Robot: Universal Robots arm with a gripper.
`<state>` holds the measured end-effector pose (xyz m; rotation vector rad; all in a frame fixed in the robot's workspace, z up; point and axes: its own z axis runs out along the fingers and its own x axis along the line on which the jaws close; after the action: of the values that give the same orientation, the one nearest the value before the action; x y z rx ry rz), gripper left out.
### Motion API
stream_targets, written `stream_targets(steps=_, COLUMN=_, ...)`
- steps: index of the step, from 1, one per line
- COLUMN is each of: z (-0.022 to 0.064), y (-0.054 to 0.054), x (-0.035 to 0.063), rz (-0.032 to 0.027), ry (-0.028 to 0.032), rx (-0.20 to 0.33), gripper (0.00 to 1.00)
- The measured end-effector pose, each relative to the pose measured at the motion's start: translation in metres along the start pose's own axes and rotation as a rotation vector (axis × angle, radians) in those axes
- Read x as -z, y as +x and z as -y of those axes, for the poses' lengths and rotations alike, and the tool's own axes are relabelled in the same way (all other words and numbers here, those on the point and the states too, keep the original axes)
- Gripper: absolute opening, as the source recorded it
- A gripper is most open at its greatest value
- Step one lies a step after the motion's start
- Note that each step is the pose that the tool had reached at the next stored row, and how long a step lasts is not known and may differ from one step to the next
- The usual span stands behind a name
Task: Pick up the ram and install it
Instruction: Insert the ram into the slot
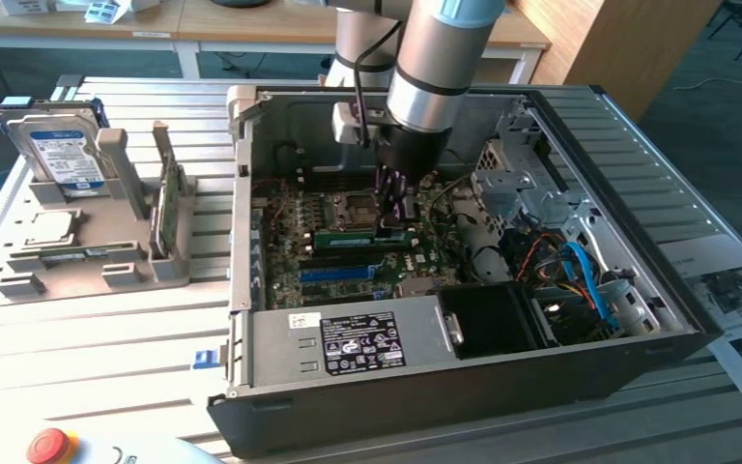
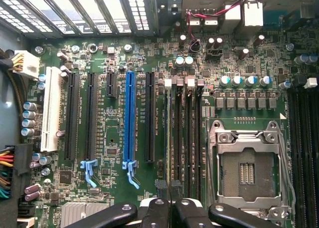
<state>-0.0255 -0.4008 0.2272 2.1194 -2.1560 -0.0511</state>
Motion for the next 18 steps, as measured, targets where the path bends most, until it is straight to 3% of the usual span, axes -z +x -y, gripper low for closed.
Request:
stream_targets(steps=5, z=0.0002, y=-0.0001, x=-0.0012, rz=0.0002, ry=0.0057, rx=0.000, gripper=0.11)
stream_targets(steps=18, z=0.0000, y=0.0000, x=0.0003, rz=0.0003, ry=0.0054, rx=0.000, gripper=0.11)
